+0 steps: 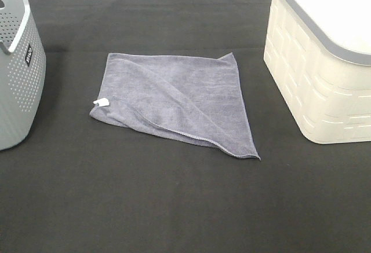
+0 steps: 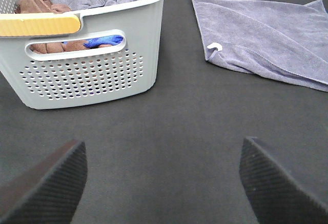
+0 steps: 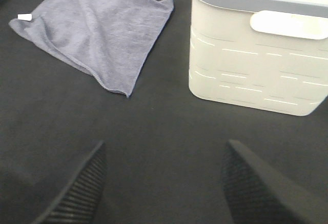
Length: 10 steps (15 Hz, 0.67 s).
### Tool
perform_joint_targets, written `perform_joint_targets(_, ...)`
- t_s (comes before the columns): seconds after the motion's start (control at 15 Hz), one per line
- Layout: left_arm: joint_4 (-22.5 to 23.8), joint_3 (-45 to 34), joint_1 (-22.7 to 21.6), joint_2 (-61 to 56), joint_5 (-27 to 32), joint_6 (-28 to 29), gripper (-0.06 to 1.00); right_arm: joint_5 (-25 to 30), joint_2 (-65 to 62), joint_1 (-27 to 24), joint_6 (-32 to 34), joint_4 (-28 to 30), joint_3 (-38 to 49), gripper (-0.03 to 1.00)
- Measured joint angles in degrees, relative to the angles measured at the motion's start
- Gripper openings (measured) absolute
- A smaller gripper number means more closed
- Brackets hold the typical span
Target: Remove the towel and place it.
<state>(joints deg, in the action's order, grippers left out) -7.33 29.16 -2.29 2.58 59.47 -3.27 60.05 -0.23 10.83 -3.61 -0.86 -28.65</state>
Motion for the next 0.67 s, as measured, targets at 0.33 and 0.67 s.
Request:
perform_joint_targets(0.33,0.0,0.0,0.0,0.0,0.0,0.0,0.76,0.0,0.0,-8.37,0.0,0.0,0.0,0.65)
perform_joint_targets(0.67,0.0,0.0,0.0,0.0,0.0,0.0,0.76,0.0,0.0,-8.37,0.0,0.0,0.0,0.65)
